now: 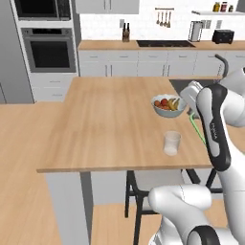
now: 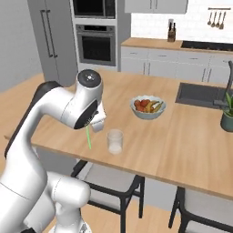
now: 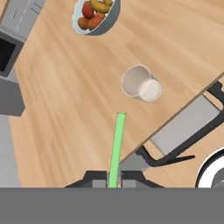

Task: Take a straw from the drawer in front and place it inside the glass cup on the dining counter.

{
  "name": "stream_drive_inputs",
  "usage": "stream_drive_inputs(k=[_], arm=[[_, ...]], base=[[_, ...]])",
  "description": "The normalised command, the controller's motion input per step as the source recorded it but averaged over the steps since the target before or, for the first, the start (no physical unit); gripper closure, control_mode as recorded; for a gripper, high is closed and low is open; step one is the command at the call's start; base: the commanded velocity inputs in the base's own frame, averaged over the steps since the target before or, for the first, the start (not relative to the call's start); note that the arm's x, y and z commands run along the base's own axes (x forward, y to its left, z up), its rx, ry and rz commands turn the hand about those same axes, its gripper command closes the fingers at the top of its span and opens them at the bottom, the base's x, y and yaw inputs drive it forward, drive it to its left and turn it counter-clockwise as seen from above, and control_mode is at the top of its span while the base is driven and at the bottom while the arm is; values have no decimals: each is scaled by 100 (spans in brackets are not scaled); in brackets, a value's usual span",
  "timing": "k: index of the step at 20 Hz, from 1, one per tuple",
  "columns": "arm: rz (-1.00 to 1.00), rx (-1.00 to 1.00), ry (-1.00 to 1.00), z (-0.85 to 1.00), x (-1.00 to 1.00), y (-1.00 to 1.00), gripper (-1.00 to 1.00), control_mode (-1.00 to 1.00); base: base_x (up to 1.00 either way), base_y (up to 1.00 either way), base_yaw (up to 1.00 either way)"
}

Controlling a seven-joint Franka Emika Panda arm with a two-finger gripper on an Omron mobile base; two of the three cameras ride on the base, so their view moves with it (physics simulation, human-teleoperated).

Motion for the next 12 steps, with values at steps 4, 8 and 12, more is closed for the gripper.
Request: stream_drive_inputs(k=[4,8,12], arm=[[0,0,0,0,0,0,100,100],[0,0,0,0,0,0,100,100],[0,9,0,-1,4,-26,100,-100]], base=[[5,18,-13],[0,21,-15],[1,0,-2]])
